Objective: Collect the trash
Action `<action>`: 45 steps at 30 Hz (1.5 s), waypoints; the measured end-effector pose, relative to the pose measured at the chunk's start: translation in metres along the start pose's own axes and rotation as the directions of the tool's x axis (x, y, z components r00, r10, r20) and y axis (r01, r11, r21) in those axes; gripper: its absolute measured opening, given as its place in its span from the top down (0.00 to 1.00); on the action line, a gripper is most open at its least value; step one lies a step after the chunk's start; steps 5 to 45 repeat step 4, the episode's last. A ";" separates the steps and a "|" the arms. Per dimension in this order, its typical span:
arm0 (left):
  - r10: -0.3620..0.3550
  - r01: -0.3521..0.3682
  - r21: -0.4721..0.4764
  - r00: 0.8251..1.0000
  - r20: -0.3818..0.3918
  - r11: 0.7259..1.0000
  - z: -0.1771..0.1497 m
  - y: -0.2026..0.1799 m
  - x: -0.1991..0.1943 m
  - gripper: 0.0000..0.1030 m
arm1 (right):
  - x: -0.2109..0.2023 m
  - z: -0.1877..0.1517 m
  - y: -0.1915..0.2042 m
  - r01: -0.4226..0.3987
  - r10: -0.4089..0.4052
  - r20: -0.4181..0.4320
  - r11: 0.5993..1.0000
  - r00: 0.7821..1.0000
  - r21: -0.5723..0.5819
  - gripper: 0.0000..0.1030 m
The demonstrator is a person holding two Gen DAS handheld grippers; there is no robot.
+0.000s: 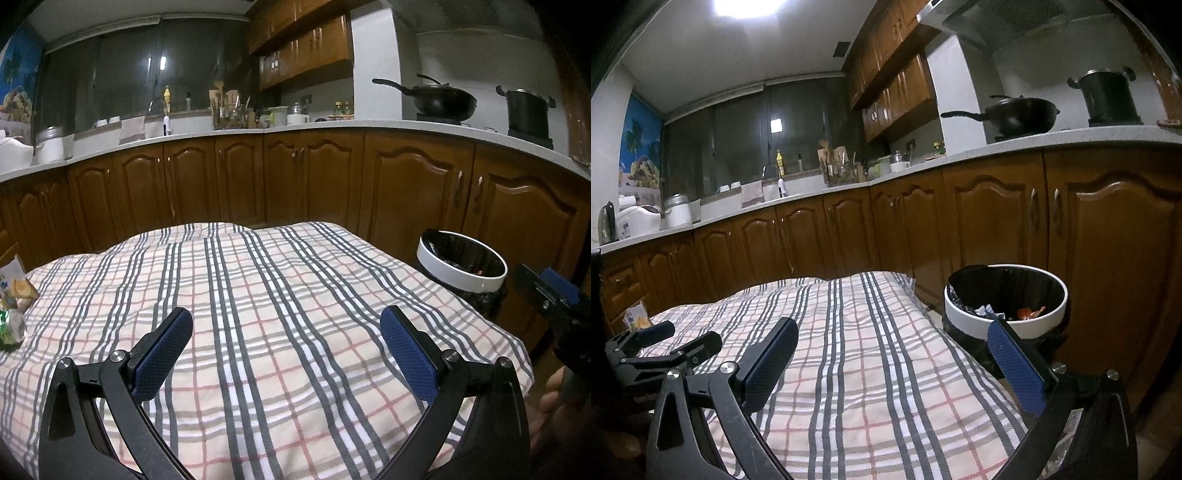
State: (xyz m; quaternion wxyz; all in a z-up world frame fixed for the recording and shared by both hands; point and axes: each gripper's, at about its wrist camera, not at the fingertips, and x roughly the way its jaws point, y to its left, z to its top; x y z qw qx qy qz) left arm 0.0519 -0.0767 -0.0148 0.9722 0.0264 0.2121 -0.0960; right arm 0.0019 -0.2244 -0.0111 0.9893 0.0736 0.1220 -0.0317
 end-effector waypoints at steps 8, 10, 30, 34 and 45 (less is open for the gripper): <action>-0.010 0.010 -0.009 1.000 -0.014 1.000 0.001 0.006 0.006 0.00 | 0.002 -0.001 0.001 0.001 -0.001 -0.012 1.000 1.000 0.009 0.00; -0.010 0.010 -0.009 1.000 -0.014 1.000 0.001 0.006 0.006 0.00 | 0.002 -0.001 0.001 0.001 -0.001 -0.012 1.000 1.000 0.009 0.00; -0.010 0.010 -0.009 1.000 -0.014 1.000 0.001 0.006 0.006 0.00 | 0.002 -0.001 0.001 0.001 -0.001 -0.012 1.000 1.000 0.009 0.00; -0.010 0.010 -0.009 1.000 -0.014 1.000 0.001 0.006 0.006 0.00 | 0.002 -0.001 0.001 0.001 -0.001 -0.012 1.000 1.000 0.009 0.00; -0.010 0.010 -0.009 1.000 -0.014 1.000 0.001 0.006 0.006 0.00 | 0.002 -0.001 0.001 0.001 -0.001 -0.012 1.000 1.000 0.009 0.00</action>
